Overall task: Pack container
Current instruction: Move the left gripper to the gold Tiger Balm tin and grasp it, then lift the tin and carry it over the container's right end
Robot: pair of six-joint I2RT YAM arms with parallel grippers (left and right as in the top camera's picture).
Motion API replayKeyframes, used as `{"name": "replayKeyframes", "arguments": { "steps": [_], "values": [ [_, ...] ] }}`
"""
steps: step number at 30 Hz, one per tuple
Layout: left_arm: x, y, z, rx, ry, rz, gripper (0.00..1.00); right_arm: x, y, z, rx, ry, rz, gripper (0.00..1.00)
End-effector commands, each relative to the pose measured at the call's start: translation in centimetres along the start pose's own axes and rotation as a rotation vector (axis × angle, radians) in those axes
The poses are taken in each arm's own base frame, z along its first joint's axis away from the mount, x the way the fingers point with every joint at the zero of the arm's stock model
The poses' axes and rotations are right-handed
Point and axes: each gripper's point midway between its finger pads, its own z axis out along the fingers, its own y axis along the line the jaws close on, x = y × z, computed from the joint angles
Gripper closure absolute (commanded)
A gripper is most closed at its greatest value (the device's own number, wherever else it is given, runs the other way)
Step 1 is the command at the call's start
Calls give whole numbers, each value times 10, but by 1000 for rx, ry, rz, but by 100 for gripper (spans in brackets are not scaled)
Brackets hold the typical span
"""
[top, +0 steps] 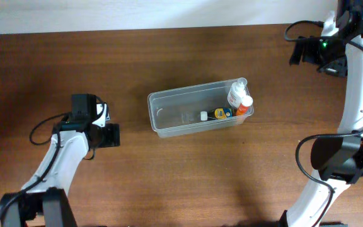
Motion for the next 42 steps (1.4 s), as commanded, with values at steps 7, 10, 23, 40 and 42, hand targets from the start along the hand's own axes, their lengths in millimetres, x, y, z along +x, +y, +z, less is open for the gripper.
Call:
{"name": "replayKeyframes", "arguments": {
  "steps": [7,10,23,40,42],
  "values": [
    [-11,9,8,-43,-14,-17,36,-3,2,-16,-9,-47,5,2],
    [-12,9,8,-46,-19,-18,38,-3,2,-16,-10,-46,5,2],
    [-14,13,8,-68,-29,-18,58,-3,2,-16,-10,-46,5,2],
    [-41,1,-13,8,-65,-25,75,-3,2,-16,-9,-47,5,2],
    [-60,-4,-31,37,-99,-24,77,-3,2,-16,-9,-47,5,1]
  ]
}}
